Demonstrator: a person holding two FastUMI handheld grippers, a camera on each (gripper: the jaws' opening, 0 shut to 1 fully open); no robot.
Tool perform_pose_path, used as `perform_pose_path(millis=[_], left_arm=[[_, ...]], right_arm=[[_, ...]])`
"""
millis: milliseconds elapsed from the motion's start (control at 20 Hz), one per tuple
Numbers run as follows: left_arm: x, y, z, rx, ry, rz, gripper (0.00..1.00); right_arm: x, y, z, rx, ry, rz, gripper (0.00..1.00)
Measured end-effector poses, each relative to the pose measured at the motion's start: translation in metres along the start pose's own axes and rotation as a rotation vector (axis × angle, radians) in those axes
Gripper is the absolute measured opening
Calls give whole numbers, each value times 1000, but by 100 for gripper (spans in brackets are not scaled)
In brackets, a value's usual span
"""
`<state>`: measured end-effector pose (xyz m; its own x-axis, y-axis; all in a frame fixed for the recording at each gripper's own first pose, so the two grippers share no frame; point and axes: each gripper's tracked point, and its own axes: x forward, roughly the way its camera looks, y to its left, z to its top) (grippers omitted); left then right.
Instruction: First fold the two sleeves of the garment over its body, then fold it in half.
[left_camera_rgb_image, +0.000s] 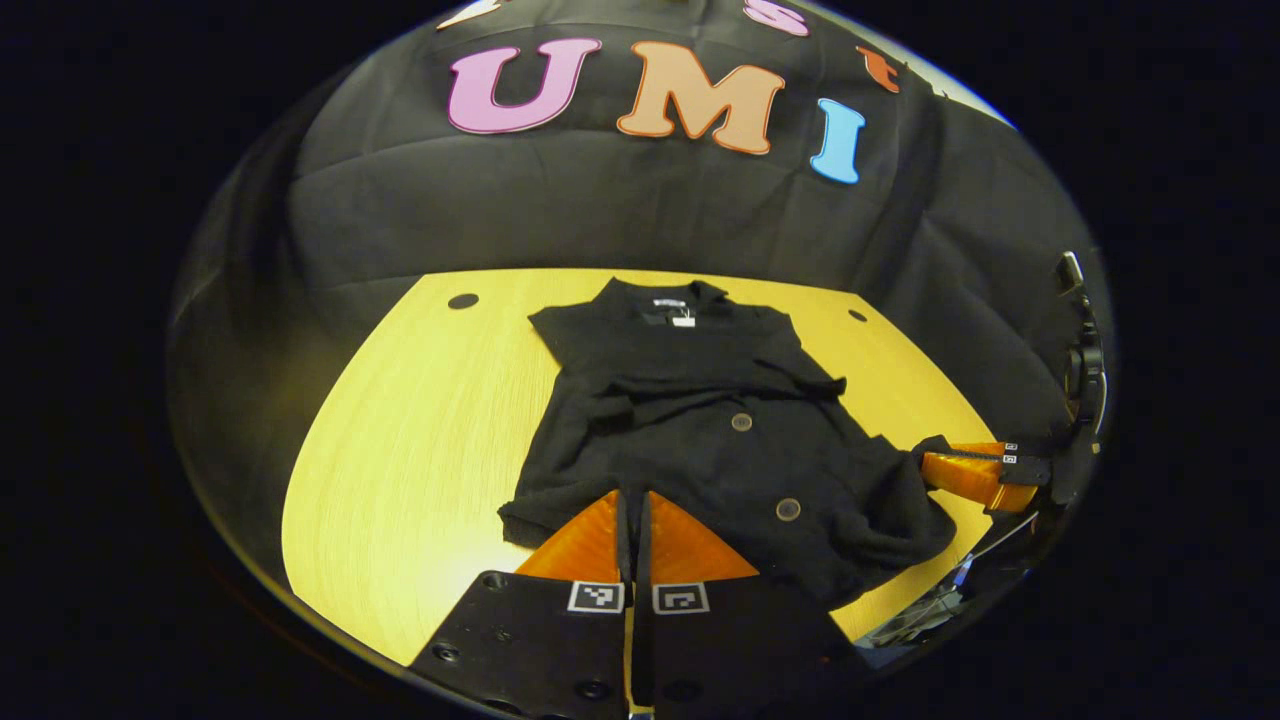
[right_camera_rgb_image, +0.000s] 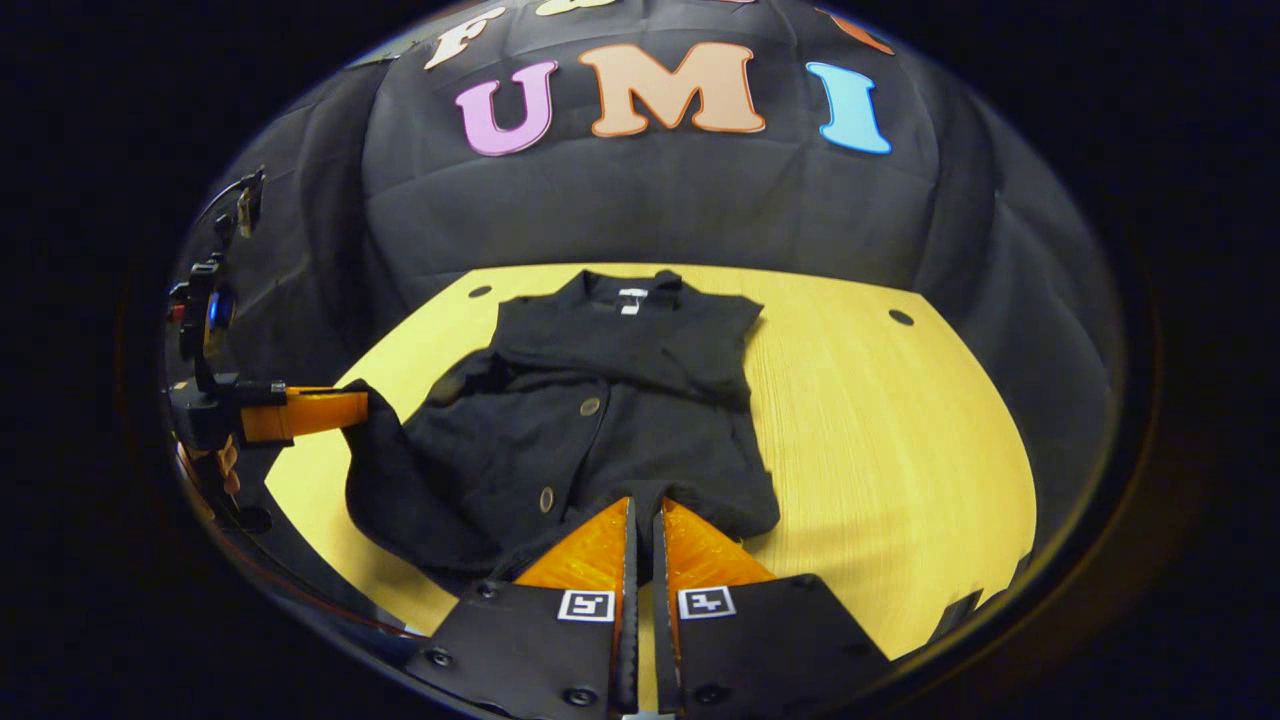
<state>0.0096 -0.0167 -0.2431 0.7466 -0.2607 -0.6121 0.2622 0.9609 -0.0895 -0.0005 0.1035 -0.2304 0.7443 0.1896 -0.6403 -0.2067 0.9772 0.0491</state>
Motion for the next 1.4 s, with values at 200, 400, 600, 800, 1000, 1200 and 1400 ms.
perform_pose_path(millis=[200,400,600,800,1000,1200,1400], left_arm=[[20,4,37,7,-53,11,0],[40,9,81,29,-115,30,0],[66,14,121,6,-163,59,0],[91,32,155,-33,-207,132,0],[111,49,174,-19,-221,194,0],[141,58,183,-32,-221,231,0],[177,73,181,-76,-208,275,0]], right_arm=[[13,-15,36,24,-49,-11,9],[31,-29,80,42,-99,-27,9],[51,-46,131,45,-152,-18,9],[78,-60,172,29,-180,6,9],[103,-69,202,-2,-190,23,9],[141,-71,228,-1,-197,46,9],[185,-80,230,20,-171,53,9]])
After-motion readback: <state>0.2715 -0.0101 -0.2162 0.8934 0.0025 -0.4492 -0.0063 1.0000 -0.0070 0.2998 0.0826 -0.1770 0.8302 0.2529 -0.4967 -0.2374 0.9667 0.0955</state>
